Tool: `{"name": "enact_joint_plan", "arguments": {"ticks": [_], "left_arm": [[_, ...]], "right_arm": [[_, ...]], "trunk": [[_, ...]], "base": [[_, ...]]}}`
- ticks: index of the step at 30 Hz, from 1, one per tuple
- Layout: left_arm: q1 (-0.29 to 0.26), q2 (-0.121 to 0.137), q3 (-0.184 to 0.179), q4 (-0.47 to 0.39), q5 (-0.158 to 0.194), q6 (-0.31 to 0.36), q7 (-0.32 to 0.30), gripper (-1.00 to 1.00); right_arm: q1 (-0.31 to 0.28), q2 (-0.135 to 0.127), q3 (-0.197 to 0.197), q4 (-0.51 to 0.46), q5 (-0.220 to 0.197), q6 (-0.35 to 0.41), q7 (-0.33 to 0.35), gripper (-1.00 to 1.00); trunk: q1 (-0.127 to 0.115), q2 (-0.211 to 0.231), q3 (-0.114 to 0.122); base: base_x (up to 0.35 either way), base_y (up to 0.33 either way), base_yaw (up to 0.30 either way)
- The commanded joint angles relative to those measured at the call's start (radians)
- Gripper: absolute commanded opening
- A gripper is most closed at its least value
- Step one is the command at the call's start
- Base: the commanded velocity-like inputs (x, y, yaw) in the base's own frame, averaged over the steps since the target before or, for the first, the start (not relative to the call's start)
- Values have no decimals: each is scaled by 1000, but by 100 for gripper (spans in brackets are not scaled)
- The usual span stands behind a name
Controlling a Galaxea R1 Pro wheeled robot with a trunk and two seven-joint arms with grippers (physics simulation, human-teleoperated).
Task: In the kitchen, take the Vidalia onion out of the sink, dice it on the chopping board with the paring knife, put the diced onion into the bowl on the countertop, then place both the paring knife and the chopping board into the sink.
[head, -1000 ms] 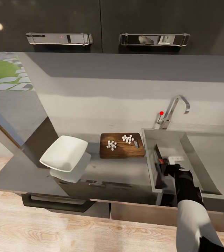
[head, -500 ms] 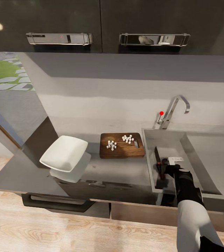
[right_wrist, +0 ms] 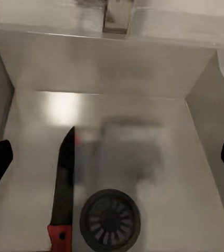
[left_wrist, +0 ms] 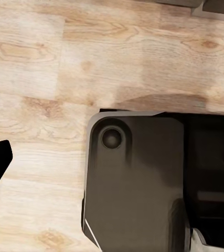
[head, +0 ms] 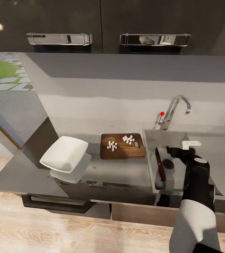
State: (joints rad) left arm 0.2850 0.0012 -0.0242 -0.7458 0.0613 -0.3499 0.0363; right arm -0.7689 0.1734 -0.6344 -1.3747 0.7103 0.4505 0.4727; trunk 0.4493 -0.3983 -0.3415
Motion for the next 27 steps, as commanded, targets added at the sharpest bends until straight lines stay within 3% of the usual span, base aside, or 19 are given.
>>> {"name": "enact_joint_plan", "arguments": {"ticks": [1,3,6,11,20,27], "left_arm": [[0,0,-2,-1,6,-1,4,100],[0,0,-3,0,6,-1,4,100],[0,0,-2,0,6,-1,4,100],[0,0,-2,-1,6,-1,4,100],[0,0,-2,-1,6,-1,4,100],[0,1,-2,-1,6,-1,4,100]], "right_arm": [[-1,1,-2,-28,11,2,50,100],[0,1,-1,-110,11,4,171,100],[1,1,-1,-149,12,5,234,100],[3,1,-1,-157,12,5,252,100],[3,1,-1,-153,11,5,252,100],[3,1,-1,-146,10,5,251,100]], "trunk": [[1,-2,-2],[1,-2,-2],[1,-2,-2],[1,-2,-2],[1,-2,-2],[1,-2,-2]], "base": [[0,0,0],[0,0,0],[0,0,0],[0,35,0],[0,266,0],[0,34,0]]}}
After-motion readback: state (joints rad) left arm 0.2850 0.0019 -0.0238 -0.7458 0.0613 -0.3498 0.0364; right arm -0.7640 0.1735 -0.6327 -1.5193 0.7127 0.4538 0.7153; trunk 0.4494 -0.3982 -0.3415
